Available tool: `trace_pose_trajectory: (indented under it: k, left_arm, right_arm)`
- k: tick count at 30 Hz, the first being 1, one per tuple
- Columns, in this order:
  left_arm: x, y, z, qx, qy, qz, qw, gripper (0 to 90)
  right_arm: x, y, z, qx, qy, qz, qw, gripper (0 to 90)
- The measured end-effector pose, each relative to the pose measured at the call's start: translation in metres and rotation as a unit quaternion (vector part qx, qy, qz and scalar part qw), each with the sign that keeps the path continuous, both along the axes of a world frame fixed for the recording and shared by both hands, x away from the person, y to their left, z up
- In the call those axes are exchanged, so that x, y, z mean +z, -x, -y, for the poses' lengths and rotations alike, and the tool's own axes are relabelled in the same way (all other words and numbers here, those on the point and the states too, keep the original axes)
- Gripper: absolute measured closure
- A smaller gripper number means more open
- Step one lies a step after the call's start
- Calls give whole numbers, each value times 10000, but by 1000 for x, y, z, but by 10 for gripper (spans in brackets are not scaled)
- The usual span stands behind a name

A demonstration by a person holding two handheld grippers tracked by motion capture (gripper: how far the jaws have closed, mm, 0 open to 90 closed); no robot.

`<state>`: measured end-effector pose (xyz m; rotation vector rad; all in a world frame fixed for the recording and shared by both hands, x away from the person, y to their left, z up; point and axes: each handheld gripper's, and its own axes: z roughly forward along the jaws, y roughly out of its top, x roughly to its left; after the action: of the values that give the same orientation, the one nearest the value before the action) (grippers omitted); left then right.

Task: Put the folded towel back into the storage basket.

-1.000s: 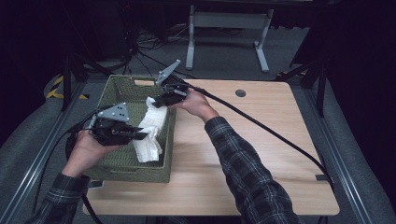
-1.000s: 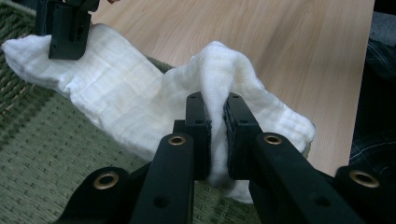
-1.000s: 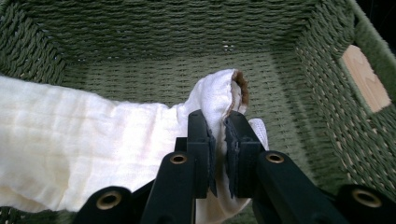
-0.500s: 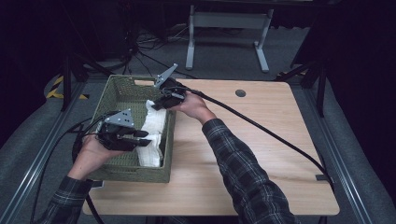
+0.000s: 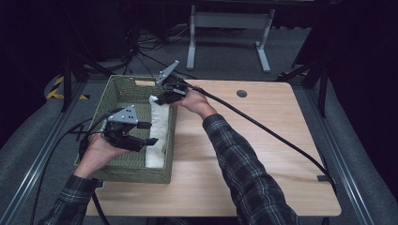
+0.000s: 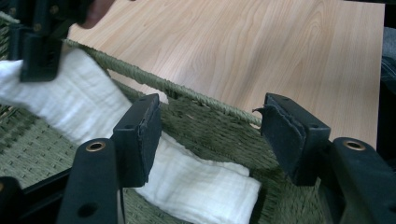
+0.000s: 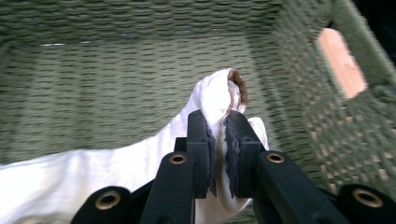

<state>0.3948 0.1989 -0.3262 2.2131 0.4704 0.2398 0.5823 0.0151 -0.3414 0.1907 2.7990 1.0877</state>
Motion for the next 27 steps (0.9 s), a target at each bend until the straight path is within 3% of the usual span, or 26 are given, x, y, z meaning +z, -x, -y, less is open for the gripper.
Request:
trace_pose_trajectory:
  k: [3,9,12,21,27]
  left_arm:
    - [-1,-1,2,5,21,-16,10000,387]
    - [-2,-3,7,29,63,-60,10000,374]
    - [0,-5,13,76,66,-82,9999,355]
    - [10,-13,50,139,153,-76,9998,310]
    - [15,-16,81,241,67,-98,9996,298]
  right_arm:
    - [-3,-8,-3,-55,-31,87,9999,799]
    - [1,-10,0,-388,-293,228,9986,556]
    - [7,-8,12,-492,-521,134,9973,494]
    - [21,3,54,-560,-622,7,9965,419]
    - [27,13,85,-546,-730,25,9958,409]
